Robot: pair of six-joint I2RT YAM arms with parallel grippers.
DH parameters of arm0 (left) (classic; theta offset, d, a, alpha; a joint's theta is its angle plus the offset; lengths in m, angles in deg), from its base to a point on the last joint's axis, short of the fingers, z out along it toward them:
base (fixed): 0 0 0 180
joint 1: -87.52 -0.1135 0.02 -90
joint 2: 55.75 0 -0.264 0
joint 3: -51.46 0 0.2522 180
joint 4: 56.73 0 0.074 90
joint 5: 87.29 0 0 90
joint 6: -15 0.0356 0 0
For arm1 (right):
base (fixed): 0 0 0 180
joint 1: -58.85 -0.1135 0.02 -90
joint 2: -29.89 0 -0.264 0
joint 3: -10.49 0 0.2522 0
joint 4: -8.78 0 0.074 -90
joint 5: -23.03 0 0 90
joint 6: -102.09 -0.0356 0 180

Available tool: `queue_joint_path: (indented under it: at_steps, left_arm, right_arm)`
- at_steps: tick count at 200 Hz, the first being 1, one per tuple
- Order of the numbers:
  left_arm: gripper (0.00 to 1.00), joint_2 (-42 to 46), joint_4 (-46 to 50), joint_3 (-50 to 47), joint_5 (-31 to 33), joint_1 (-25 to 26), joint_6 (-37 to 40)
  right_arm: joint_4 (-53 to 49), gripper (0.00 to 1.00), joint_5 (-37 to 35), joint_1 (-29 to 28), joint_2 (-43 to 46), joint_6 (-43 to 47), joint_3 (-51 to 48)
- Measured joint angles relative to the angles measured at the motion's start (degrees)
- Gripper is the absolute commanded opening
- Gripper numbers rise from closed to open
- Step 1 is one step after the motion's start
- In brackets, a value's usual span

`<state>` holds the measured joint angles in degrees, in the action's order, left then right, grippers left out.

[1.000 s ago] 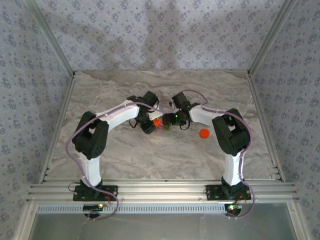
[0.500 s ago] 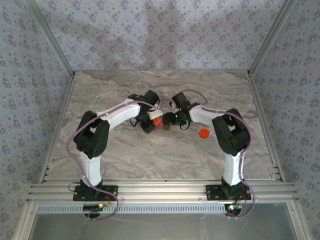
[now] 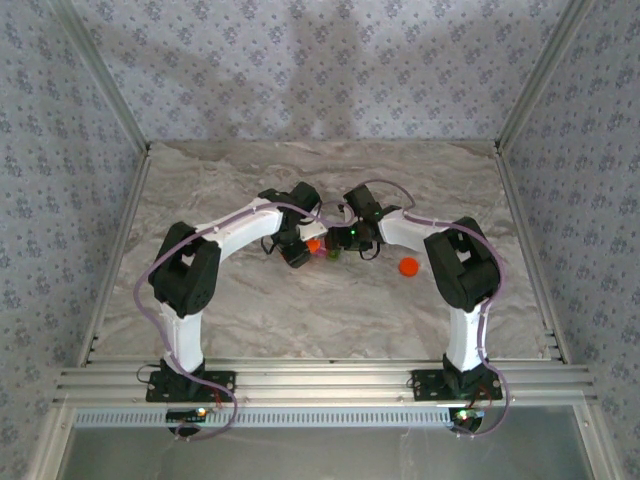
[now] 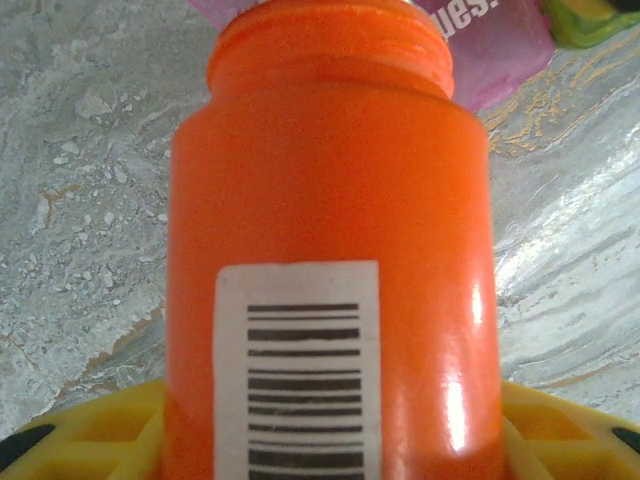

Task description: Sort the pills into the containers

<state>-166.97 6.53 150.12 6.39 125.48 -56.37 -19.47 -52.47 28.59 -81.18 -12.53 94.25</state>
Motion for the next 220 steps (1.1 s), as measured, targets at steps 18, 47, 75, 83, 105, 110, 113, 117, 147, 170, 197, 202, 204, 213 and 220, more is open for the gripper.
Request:
queue_joint_path:
  at_steps: [18, 47, 75, 83, 105, 110, 113, 117, 147, 170, 197, 202, 204, 213, 220]
  left_arm:
    - [0.0, -0.22, 0.04, 0.33, 0.33, 0.0, 0.0]
    - [0.0, -0.35, 0.02, 0.59, 0.72, 0.0, 0.0]
    - [0.0, -0.63, 0.04, 0.9, 0.92, 0.04, 0.02]
    - [0.0, -0.66, 0.07, 0.92, 1.07, 0.07, 0.09]
    - [0.0, -0.66, 0.24, 1.2, 1.77, 0.13, 0.39]
    - [0.0, -0.66, 0.33, 1.31, 2.01, 0.28, 0.42]
    - [0.0, -0.66, 0.35, 1.33, 2.14, 0.31, 0.42]
    - [0.0, -0.66, 0.39, 1.4, 2.25, 0.31, 0.42]
    - [0.0, -0.72, 0.94, 1.75, 3.48, 0.33, 0.46]
    - [0.0, -0.85, 1.44, 1.95, 3.72, 0.33, 0.48]
    - [0.0, -1.2, 1.53, 2.45, 3.87, 0.48, 0.87]
    - [0.0, -1.31, 1.55, 2.45, 3.87, 0.55, 0.87]
    - [0.0, -1.31, 1.53, 2.47, 3.87, 0.55, 0.87]
    - [0.0, -1.42, 1.51, 2.56, 3.89, 0.7, 0.85]
    - [0.0, -1.44, 1.51, 2.6, 3.87, 0.81, 0.87]
  right_arm:
    - [0.0, 0.56, 0.04, 0.0, 0.0, -0.02, 0.0]
    - [0.0, 0.56, 0.13, 0.02, 0.0, -0.02, 0.0]
    - [0.02, 0.56, 0.15, 0.02, 0.0, -0.02, 0.0]
    - [0.0, 0.56, 0.15, 0.02, 0.0, -0.02, 0.0]
    - [0.02, 0.56, 0.15, 0.02, 0.0, -0.04, 0.0]
    - [0.02, 0.56, 0.15, 0.02, 0.0, -0.07, 0.0]
    - [0.04, 0.56, 0.15, 0.02, 0.0, -0.09, 0.0]
    - [0.04, 0.56, 0.15, 0.02, 0.0, -0.17, 0.0]
    - [0.17, 0.56, 0.24, 0.02, -0.07, -0.2, 0.0]
    - [0.2, 0.56, 0.37, 0.11, -0.13, -0.2, 0.0]
    - [0.26, 0.56, 0.57, 0.13, -0.15, -0.22, 0.0]
    - [0.24, 0.56, 0.57, 0.13, -0.15, -0.22, 0.0]
    - [0.26, 0.56, 0.59, 0.13, -0.15, -0.22, 0.0]
    - [0.26, 0.56, 0.59, 0.13, -0.17, -0.22, 0.0]
    - [0.26, 0.56, 0.59, 0.13, -0.17, -0.22, 0.0]
